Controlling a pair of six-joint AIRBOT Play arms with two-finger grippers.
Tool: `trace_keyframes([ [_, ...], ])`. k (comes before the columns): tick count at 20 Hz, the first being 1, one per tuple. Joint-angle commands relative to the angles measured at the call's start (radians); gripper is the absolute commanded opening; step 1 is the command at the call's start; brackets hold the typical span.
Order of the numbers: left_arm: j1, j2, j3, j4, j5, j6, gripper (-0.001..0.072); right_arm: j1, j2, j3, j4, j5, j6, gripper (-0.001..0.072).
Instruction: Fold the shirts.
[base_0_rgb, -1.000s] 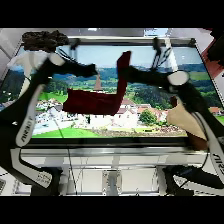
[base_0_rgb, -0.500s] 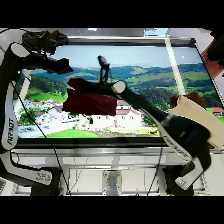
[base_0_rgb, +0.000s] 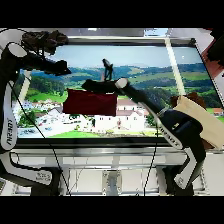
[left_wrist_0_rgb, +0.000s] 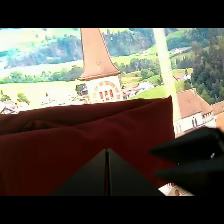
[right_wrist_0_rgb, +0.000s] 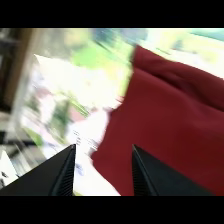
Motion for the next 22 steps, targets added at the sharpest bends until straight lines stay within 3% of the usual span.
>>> trace_keyframes([
  [1,0.000,0.000,0.001,0.002,0.008,0.003,0.0010,-0.179,0.008,0.000,-0.219,0.342,0.171,0.0409],
  [3,0.000,0.000,0.001,0.005,0.026,0.003,0.0010,-0.248,0.008,0.000,-0.364,0.511,0.251,0.0410],
  [5,0.000,0.000,0.001,0.005,0.028,0.004,0.0010,-0.255,0.006,0.000,-0.451,0.588,0.257,0.0430],
  [7,0.000,0.000,0.001,0.013,0.027,0.004,0.0011,-0.229,-0.001,0.000,-0.454,0.573,0.257,0.0689],
  [12,0.000,0.000,0.001,0.055,0.021,0.005,0.0019,-0.166,-0.066,-0.017,-0.428,0.481,0.280,0.0678],
  [19,0.000,0.000,0.001,0.064,0.022,0.051,0.0019,-0.165,-0.167,-0.016,-0.153,0.285,0.264,0.0677],
  [20,0.000,0.000,0.001,0.065,0.022,0.057,0.0019,-0.165,-0.167,-0.016,-0.105,0.268,0.231,0.0671],
  [21,0.000,0.000,0.001,0.066,0.022,0.057,0.0019,-0.165,-0.167,-0.016,-0.028,0.259,0.176,0.0549],
  [22,0.000,0.000,0.001,0.066,0.022,0.057,0.0019,-0.165,-0.167,-0.016,0.040,0.253,0.126,0.0369],
])
